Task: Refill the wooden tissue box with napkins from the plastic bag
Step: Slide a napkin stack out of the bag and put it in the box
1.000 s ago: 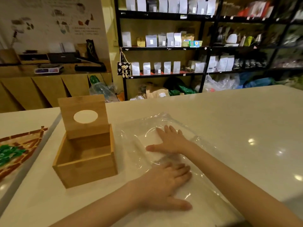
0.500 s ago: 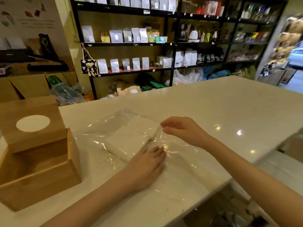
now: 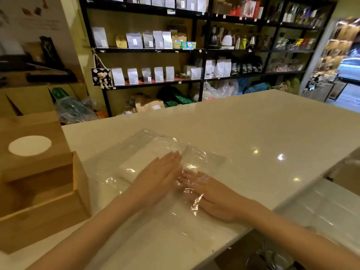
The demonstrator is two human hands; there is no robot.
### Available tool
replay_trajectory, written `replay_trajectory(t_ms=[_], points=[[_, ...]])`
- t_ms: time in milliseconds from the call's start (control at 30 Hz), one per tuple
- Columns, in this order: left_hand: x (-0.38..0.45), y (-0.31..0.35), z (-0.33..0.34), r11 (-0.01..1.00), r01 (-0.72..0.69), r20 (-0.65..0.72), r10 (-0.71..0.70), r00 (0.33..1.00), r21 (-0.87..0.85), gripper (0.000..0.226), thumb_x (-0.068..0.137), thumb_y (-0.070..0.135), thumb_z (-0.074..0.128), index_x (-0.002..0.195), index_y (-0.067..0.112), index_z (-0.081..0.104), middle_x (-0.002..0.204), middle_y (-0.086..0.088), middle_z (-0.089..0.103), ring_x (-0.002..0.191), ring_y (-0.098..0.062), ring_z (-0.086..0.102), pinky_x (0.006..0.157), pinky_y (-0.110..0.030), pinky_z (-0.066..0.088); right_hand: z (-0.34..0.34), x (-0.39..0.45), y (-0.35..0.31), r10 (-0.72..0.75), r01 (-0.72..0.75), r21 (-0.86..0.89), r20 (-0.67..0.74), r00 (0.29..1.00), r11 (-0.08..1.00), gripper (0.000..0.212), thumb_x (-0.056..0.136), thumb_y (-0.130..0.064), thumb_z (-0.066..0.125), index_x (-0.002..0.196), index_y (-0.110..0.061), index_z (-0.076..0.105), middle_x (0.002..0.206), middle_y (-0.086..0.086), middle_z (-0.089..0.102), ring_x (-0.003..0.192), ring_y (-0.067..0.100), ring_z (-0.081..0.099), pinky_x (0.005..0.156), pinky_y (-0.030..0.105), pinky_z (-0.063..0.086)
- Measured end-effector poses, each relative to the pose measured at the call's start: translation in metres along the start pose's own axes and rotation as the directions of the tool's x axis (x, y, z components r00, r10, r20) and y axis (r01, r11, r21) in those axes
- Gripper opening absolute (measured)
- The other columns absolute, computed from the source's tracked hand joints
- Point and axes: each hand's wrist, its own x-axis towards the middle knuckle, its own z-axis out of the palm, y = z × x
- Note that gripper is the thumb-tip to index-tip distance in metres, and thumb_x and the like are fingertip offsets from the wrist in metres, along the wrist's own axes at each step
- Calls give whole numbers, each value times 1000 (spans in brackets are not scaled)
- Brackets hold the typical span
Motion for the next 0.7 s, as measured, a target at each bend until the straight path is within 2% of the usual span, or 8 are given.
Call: replay_trajectory(t_ms=[100,167,233,400,500,533,633,700], points=[[7,-26,-17,953,280,-155,-296,943,-116,49,99,33,20,144,17,25,156,2,17,144,-8,11,116,-27,3,6,27,-7,-37,34,-75,-34,999,997,70,85,-58,0,147,-26,8,155,-12,1,141,-1,-6,117,25,-2],[5,-44,-17,900,435,-204,-432,878,-35,51,98,34,16,144,15,26,156,-3,19,145,-14,11,119,-36,3,6,43,-16,-46,44,-55,-35,998,997,79,79,-63,-5,147,-25,6,155,-11,-1,139,-3,-9,116,24,-7],[3,-57,-10,854,514,-216,-489,845,78,56,96,38,13,144,11,24,157,-7,17,145,-17,9,118,-39,2,4,57,-24,-23,24,-18,28,999,1000,84,73,-64,-6,147,-26,5,156,-10,-3,140,-1,-10,115,26,-13],[-1,-60,1,845,530,-242,-530,813,-71,55,97,37,16,145,10,22,157,-5,17,145,-15,10,118,-35,2,17,78,-29,-80,84,-127,36,996,988,85,75,-60,-7,147,-18,13,157,-1,10,144,10,3,115,37,-13],[-4,-57,2,837,492,-265,-544,796,-240,52,98,35,17,143,11,27,155,-5,23,144,-16,17,119,-34,7,26,77,-22,-91,88,-121,-19,996,989,76,88,-55,1,137,-12,39,146,11,40,137,21,33,117,47,9],[-6,-55,1,814,493,-255,-570,781,-307,52,98,36,17,142,11,30,154,-5,26,143,-17,20,118,-34,9,25,74,-21,-92,91,-116,-8,996,989,72,91,-55,4,137,-12,40,145,12,42,136,22,35,117,47,13],[-8,-50,-3,765,511,-211,-615,760,-393,55,97,41,15,140,14,36,150,-7,35,140,-21,28,118,-38,13,20,62,-19,-94,92,-99,-7,996,991,55,97,-43,24,146,-20,16,157,-1,15,143,5,5,117,37,-7],[-8,-48,-5,765,528,-179,-616,767,-367,56,96,41,12,139,15,38,148,-7,38,139,-22,29,117,-40,14,16,53,-22,-97,96,-92,-4,995,991,55,98,-41,25,147,-22,11,157,-4,9,141,0,-2,116,34,-13]])
